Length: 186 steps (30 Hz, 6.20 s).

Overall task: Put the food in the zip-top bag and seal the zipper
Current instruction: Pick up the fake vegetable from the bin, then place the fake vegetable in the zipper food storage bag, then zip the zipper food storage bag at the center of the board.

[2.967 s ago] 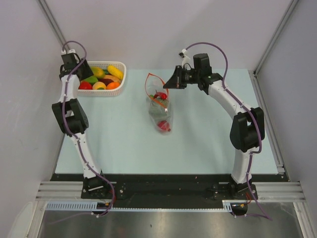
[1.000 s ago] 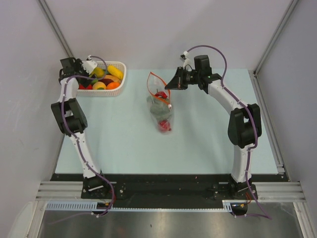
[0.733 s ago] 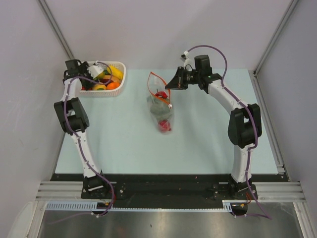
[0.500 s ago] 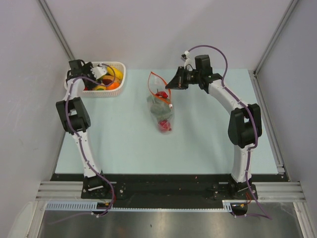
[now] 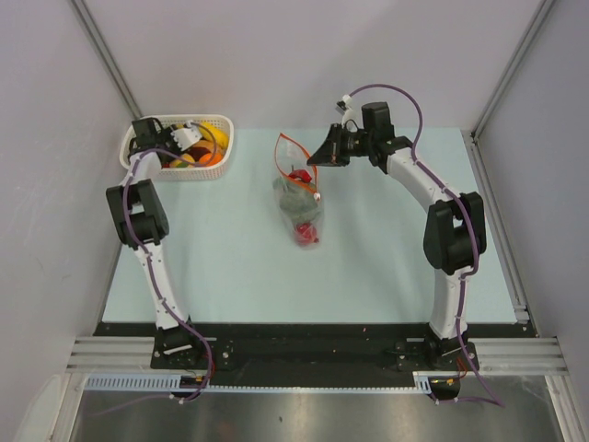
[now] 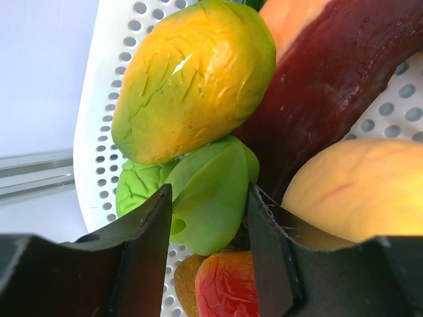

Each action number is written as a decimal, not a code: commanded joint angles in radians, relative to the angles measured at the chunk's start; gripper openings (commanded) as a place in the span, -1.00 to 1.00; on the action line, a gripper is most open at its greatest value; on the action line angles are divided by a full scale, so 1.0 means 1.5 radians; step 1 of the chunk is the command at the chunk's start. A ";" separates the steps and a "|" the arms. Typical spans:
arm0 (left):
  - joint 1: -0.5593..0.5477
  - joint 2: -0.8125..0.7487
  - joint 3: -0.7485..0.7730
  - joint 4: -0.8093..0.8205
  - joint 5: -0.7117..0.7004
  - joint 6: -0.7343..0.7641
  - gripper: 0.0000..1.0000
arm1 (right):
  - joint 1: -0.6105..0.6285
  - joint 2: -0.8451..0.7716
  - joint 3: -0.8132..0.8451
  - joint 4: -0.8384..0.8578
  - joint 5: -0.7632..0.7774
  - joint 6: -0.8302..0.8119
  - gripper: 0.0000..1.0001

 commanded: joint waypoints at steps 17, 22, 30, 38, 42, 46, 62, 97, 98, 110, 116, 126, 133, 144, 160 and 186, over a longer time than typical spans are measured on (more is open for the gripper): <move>0.003 -0.200 -0.080 0.046 0.051 -0.157 -0.72 | -0.008 -0.002 0.030 0.024 -0.011 -0.002 -1.00; -0.004 -0.249 -0.074 0.020 0.101 -0.288 -0.84 | -0.007 0.000 0.030 0.031 -0.013 0.003 -1.00; -0.071 -0.397 -0.090 -0.009 0.274 -0.637 -0.85 | 0.002 0.000 0.038 0.034 -0.015 0.007 -1.00; -0.165 -0.491 -0.157 0.083 0.370 -0.976 -0.92 | 0.013 -0.003 0.047 0.039 -0.019 0.014 -1.00; -0.226 -0.508 -0.195 0.089 0.384 -1.001 -0.94 | 0.019 -0.007 0.048 0.044 -0.020 0.018 -1.00; -0.289 -0.532 -0.238 0.053 0.360 -0.898 -0.95 | 0.025 -0.015 0.047 0.044 -0.019 0.016 -1.00; -0.381 -0.534 -0.281 -0.113 0.226 -0.406 -0.76 | 0.031 -0.030 0.041 0.042 -0.024 0.008 -1.00; -0.403 -0.449 -0.132 -0.731 0.310 0.393 -0.21 | 0.051 0.005 0.086 0.029 -0.097 -0.061 -1.00; -0.414 -0.449 -0.123 -0.755 0.312 0.397 -0.35 | 0.056 0.011 0.095 0.029 -0.098 -0.063 -1.00; -0.491 -0.542 -0.281 -0.519 0.421 -0.011 -1.00 | 0.065 0.008 0.129 0.027 -0.121 -0.087 0.39; -0.491 -0.559 -0.310 -0.385 0.418 -0.183 -1.00 | -0.038 -0.085 0.064 -0.050 -0.112 -0.226 0.82; -0.491 -0.521 -0.250 -0.389 0.443 -0.237 -1.00 | -0.138 -0.345 -0.236 -0.163 -0.082 -0.509 0.43; -0.501 -0.490 -0.204 -0.424 0.460 -0.253 -1.00 | -0.058 -0.460 -0.402 -0.090 -0.032 -0.588 0.36; -0.540 -0.543 -0.313 -0.387 0.422 -0.235 -1.00 | 0.000 -0.461 -0.445 -0.013 -0.009 -0.566 0.04; -0.503 -0.603 -0.323 -0.275 0.341 -0.216 0.99 | 0.014 -0.479 -0.459 0.003 0.013 -0.608 -1.00; -0.610 -0.440 -0.170 -0.345 0.451 -0.169 -0.35 | 0.043 -0.524 -0.474 0.024 0.045 -0.632 -1.00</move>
